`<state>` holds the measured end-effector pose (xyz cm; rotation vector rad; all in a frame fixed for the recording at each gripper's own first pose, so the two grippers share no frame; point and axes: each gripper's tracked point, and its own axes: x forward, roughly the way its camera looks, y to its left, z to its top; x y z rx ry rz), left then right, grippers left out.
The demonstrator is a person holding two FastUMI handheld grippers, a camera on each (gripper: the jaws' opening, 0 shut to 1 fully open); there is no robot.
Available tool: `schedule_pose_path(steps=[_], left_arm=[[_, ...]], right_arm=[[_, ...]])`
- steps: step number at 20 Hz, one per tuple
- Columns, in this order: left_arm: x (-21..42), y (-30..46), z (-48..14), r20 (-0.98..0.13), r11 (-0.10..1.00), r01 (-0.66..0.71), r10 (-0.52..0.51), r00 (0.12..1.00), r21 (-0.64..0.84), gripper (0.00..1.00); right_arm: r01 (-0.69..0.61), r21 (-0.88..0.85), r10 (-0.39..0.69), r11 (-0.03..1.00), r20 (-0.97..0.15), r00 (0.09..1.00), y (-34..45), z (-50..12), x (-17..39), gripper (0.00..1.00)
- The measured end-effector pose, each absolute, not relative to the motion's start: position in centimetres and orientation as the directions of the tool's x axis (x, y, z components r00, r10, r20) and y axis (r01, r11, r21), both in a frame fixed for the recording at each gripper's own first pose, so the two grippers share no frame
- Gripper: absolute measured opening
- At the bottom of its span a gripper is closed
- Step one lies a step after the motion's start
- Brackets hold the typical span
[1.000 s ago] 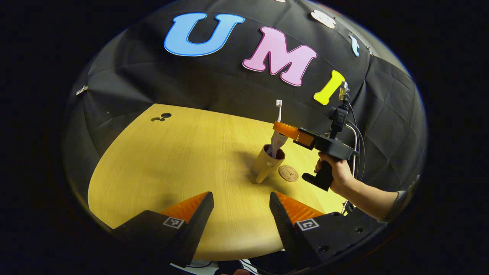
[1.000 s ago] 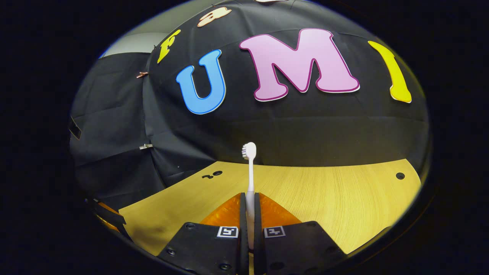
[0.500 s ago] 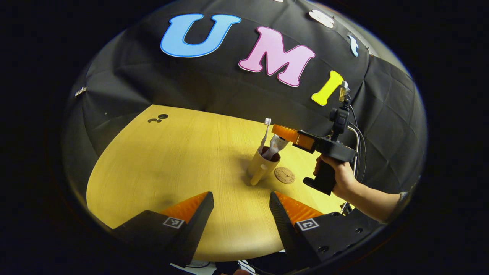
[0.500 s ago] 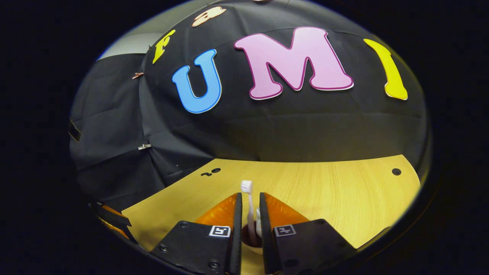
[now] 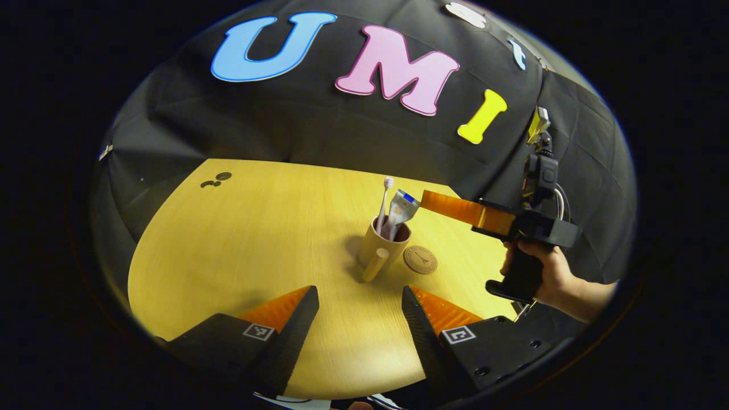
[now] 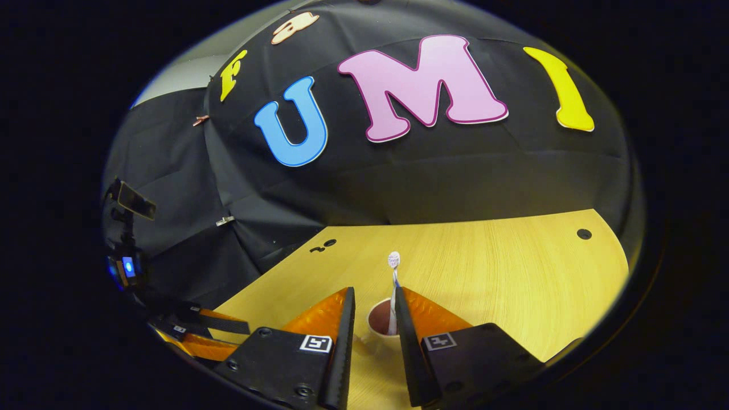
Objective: Put the toothbrush and toothpaste on the desktop into the cup, then pick up the cup and place it on the coaster on the desktop.
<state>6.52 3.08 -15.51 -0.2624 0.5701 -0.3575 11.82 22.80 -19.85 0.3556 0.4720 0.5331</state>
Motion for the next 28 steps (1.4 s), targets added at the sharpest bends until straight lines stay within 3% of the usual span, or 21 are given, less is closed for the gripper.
schedule_pose_path(steps=[3,4,6,7,12,17,22,28], left_arm=[[7.7,1.6,-16.9,-0.513,0.900,0.303,-0.428,0.744,-0.312,0.91],[8.0,1.3,-17.4,-0.530,0.901,0.316,-0.430,0.730,-0.297,0.91],[8.4,0.5,-18.6,-0.577,0.901,0.340,-0.433,0.693,-0.269,0.91],[8.6,0.0,-19.3,-0.604,0.899,0.350,-0.437,0.667,-0.264,0.91],[10.8,-2.4,-20.9,-0.688,0.886,0.398,-0.442,0.576,-0.236,0.91],[13.4,-3.0,-22.9,-0.778,0.882,0.455,-0.372,0.506,-0.126,0.91],[16.5,-2.6,-24.9,-0.832,0.880,0.474,-0.295,0.470,-0.044,0.91],[17.6,-3.6,-26.7,-0.895,0.869,0.493,-0.258,0.363,-0.050,0.88]], right_arm=[[-0.372,0.465,0.557,0.803,-0.365,0.746,21.1,-20.1,10.0,0.45],[-0.366,0.470,0.558,0.803,-0.377,0.740,20.4,-20.3,9.1,0.30],[-0.354,0.466,0.550,0.811,-0.403,0.731,19.0,-20.9,7.5,0.33],[-0.345,0.468,0.547,0.814,-0.418,0.725,18.3,-21.3,6.7,0.50],[-0.289,0.514,0.548,0.808,-0.474,0.689,15.7,-23.8,1.6,0.50],[-0.237,0.527,0.532,0.816,-0.525,0.665,13.1,-26.0,-2.8,0.50],[-0.147,0.516,0.467,0.844,-0.571,0.675,8.1,-27.4,-5.0,0.50],[-0.018,0.522,0.392,0.853,-0.618,0.681,3.9,-29.3,-7.9,0.50]])
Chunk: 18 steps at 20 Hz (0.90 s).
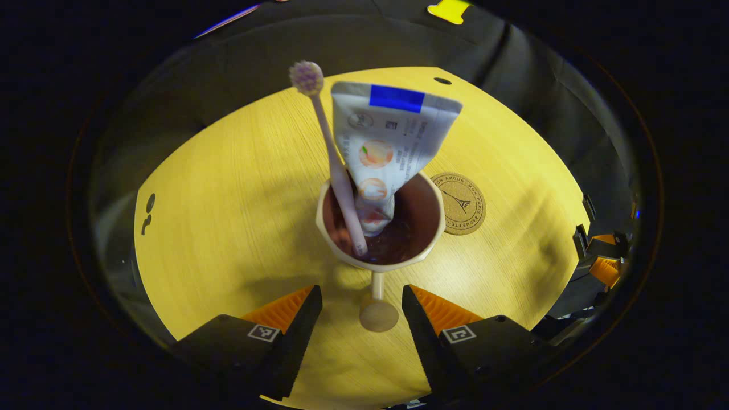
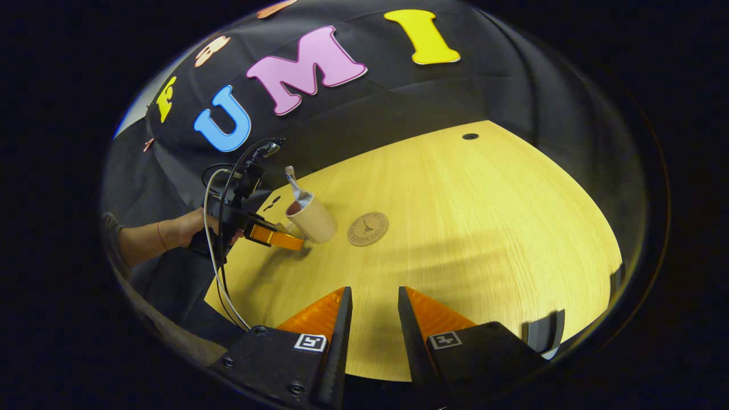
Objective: Put the toothbrush and toothpaste on the desktop into the cup, then pick up the cup and place it on the coaster on the desktop.
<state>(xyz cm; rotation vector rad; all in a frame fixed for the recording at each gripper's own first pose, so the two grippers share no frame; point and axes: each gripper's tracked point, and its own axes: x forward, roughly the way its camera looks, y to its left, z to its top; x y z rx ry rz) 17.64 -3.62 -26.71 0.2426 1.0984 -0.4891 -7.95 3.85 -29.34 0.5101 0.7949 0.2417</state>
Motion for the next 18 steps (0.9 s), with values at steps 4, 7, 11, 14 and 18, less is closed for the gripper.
schedule_pose_path(steps=[4,7,11,14,18], left_arm=[[18.0,-4.1,-27.8,-0.923,0.859,0.511,-0.222,0.314,-0.033,0.86],[18.5,-4.2,-27.7,-0.927,0.857,0.515,-0.202,0.315,-0.012,0.80],[19.0,-4.8,-27.2,-0.922,0.850,0.527,-0.196,0.335,0.011,0.49],[18.8,-5.5,-27.2,-0.912,0.846,0.534,-0.222,0.344,-0.005,0.30],[18.9,-5.4,-27.1,-0.900,0.830,0.558,-0.234,0.368,0.012,0.31]], right_arm=[[0.041,0.528,0.369,0.848,-0.646,0.668,2.9,-30.7,-10.2,0.50],[0.070,0.537,0.364,0.841,-0.656,0.661,2.7,-31.2,-11.2,0.50],[0.083,0.546,0.367,0.834,-0.659,0.656,2.9,-31.4,-11.5,0.50],[0.091,0.553,0.369,0.828,-0.661,0.654,3.0,-31.5,-11.5,0.50],[0.092,0.554,0.371,0.828,-0.663,0.651,3.3,-31.7,-11.6,0.50]])
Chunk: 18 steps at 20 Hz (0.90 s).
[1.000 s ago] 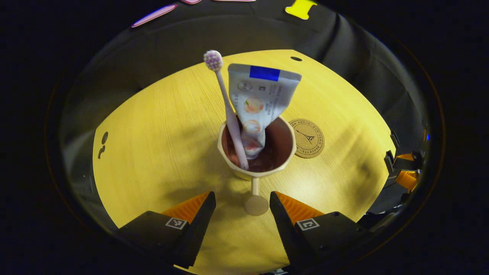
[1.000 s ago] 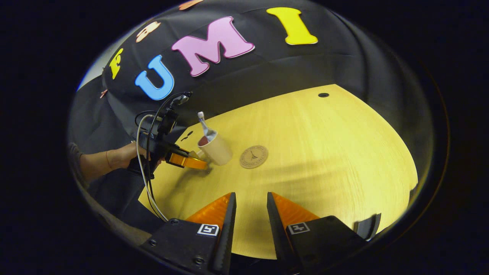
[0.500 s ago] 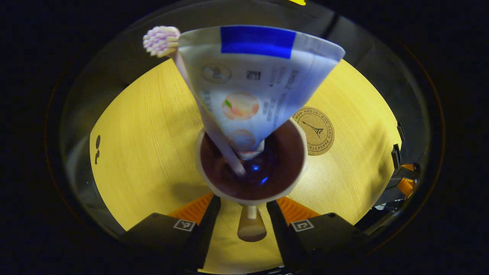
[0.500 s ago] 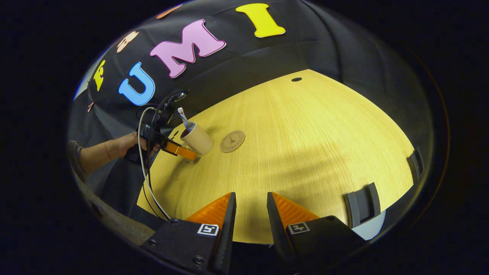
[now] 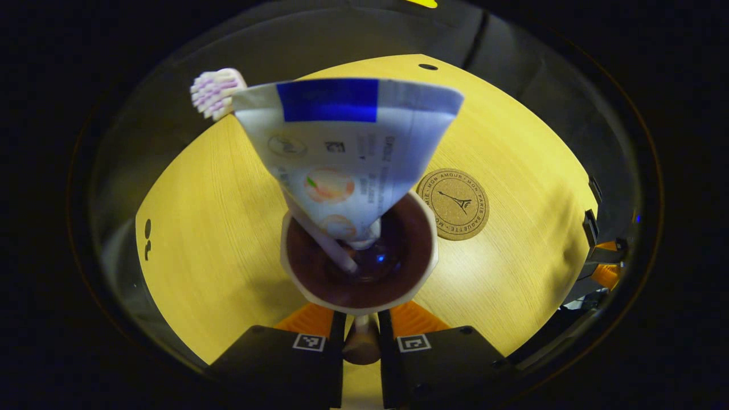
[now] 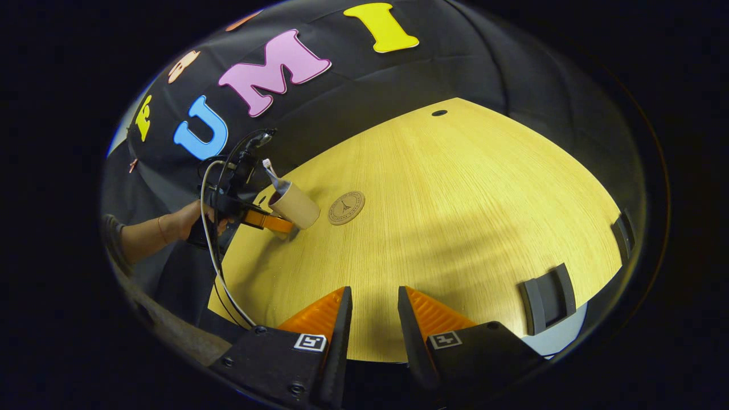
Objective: Put the toothbrush and toothpaste on the desktop into the cup, then pick up the cup and place it on the coaster on the desktop.
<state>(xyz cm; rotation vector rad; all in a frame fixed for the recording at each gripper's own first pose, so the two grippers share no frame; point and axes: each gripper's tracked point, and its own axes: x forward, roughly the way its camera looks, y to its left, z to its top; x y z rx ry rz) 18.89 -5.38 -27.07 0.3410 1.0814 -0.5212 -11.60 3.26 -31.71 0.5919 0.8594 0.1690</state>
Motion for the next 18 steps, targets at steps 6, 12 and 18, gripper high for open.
schedule_pose_path(steps=[6,12,18], left_arm=[[18.8,-5.4,-26.9,-0.886,0.835,0.549,-0.243,0.394,0.016,0.29],[18.7,-6.6,-24.9,-0.856,0.831,0.556,-0.293,0.427,-0.008,0.31],[18.0,-10.0,-23.8,-0.852,0.797,0.603,-0.324,0.411,-0.012,0.29]], right_arm=[[0.098,0.553,0.363,0.827,-0.660,0.657,3.2,-31.6,-10.5,0.50],[0.107,0.555,0.357,0.825,-0.658,0.663,3.0,-31.5,-10.5,0.50],[0.120,0.557,0.346,0.822,-0.655,0.672,1.9,-31.3,-10.2,0.50]])
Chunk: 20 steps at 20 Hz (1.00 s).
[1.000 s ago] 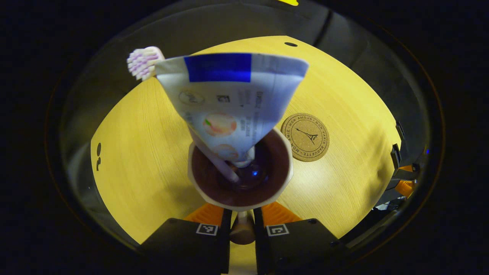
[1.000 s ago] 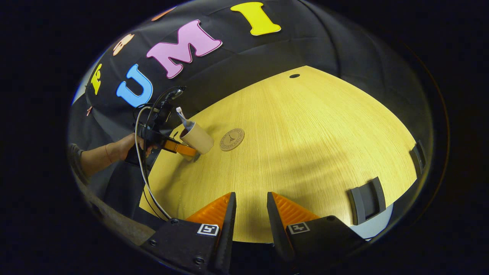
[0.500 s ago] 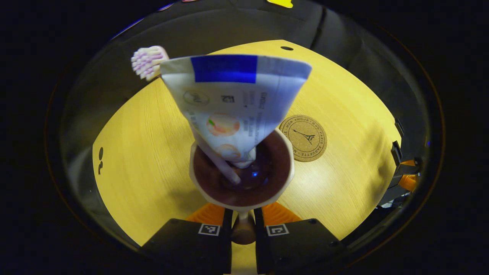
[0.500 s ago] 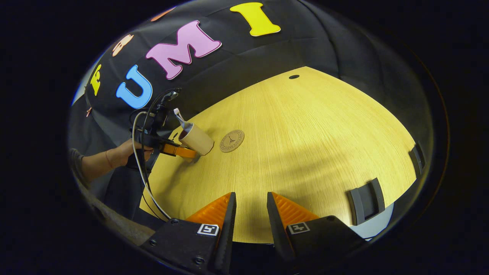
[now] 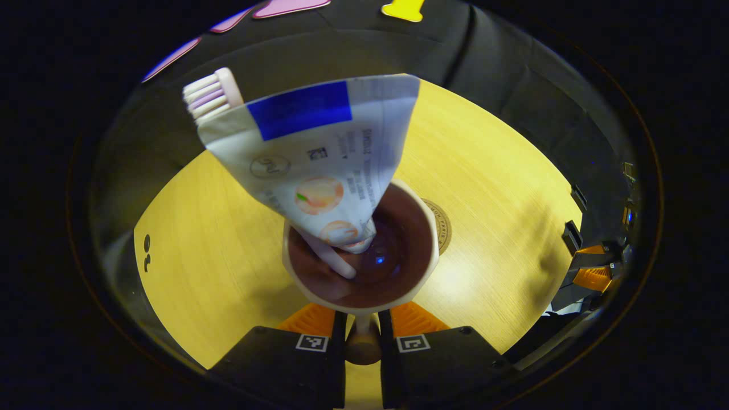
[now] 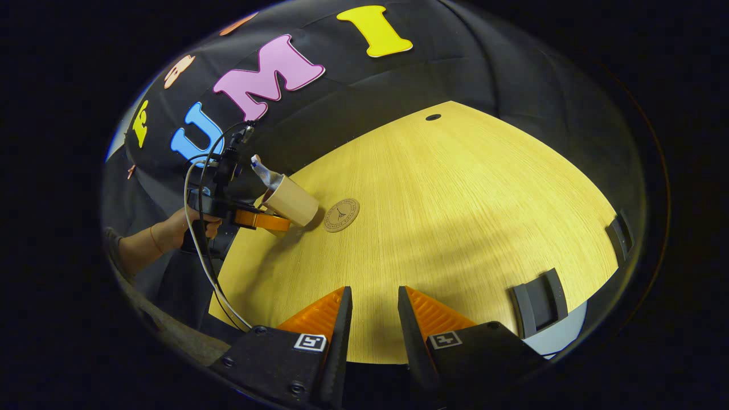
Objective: Put the toothbrush and toothpaste on the desktop into the cup, then pick up the cup and place it on the coaster on the desktop.
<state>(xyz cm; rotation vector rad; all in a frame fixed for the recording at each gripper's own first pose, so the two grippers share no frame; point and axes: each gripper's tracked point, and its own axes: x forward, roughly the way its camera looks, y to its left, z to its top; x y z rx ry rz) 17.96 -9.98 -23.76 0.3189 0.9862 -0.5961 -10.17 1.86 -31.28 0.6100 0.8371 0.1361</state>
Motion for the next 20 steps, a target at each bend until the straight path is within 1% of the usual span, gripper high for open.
schedule_pose_path(steps=[2,3,4,8,9,10,11,12,13,14,15,16,17,18,20], left_arm=[[17.8,-11.4,-23.9,-0.853,0.782,0.623,-0.328,0.405,-0.005,0.29],[17.7,-11.9,-23.9,-0.855,0.774,0.633,-0.331,0.400,-0.003,0.31],[17.6,-12.6,-24.0,-0.855,0.767,0.642,-0.333,0.397,0.000,0.29],[17.5,-14.5,-24.0,-0.859,0.750,0.662,-0.333,0.388,0.008,0.29],[17.6,-14.8,-24.0,-0.859,0.746,0.666,-0.331,0.390,0.014,0.32],[17.7,-15.1,-23.9,-0.860,0.742,0.670,-0.331,0.389,0.018,0.29],[17.8,-15.3,-24.0,-0.861,0.739,0.673,-0.330,0.387,0.019,0.29],[17.8,-15.6,-24.1,-0.863,0.736,0.677,-0.328,0.383,0.021,0.32],[17.7,-15.8,-24.2,-0.866,0.734,0.679,-0.326,0.380,0.022,0.32],[17.7,-16.0,-24.5,-0.870,0.733,0.680,-0.320,0.374,0.023,0.29],[17.8,-16.0,-24.7,-0.874,0.733,0.680,-0.314,0.370,0.024,0.32],[17.8,-16.1,-24.9,-0.877,0.734,0.678,-0.310,0.368,0.026,0.29],[17.8,-16.1,-25.0,-0.878,0.736,0.677,-0.305,0.368,0.029,0.29],[17.8,-16.2,-25.0,-0.879,0.737,0.675,-0.303,0.369,0.029,0.32],[17.8,-16.3,-24.9,-0.879,0.735,0.678,-0.306,0.366,0.027,0.31]], right_arm=[[0.125,0.554,0.339,0.823,-0.655,0.675,1.2,-31.2,-10.5,0.50],[0.128,0.554,0.337,0.823,-0.656,0.676,0.9,-31.3,-10.5,0.50],[0.133,0.554,0.334,0.822,-0.657,0.676,0.7,-31.3,-10.6,0.50],[0.155,0.557,0.321,0.816,-0.659,0.680,-0.4,-31.5,-11.1,0.50],[0.158,0.557,0.319,0.816,-0.660,0.680,-0.6,-31.5,-11.2,0.50],[0.161,0.556,0.317,0.815,-0.661,0.680,-0.8,-31.6,-11.4,0.50],[0.166,0.557,0.314,0.814,-0.662,0.681,-1.0,-31.5,-11.5,0.50],[0.172,0.564,0.314,0.808,-0.659,0.684,-1.1,-31.4,-11.4,0.50],[0.177,0.569,0.312,0.803,-0.655,0.688,-1.2,-31.3,-11.5,0.50],[0.180,0.570,0.308,0.802,-0.653,0.692,-1.4,-31.1,-11.4,0.50],[0.183,0.569,0.305,0.801,-0.652,0.694,-1.6,-31.1,-11.4,0.50],[0.185,0.571,0.304,0.800,-0.651,0.695,-1.6,-31.1,-11.3,0.50],[0.187,0.572,0.304,0.799,-0.652,0.695,-1.6,-31.1,-11.1,0.50],[0.189,0.571,0.303,0.799,-0.653,0.694,-1.5,-31.1,-11.0,0.50],[0.192,0.572,0.304,0.798,-0.656,0.691,-1.5,-31.4,-11.1,0.50]])
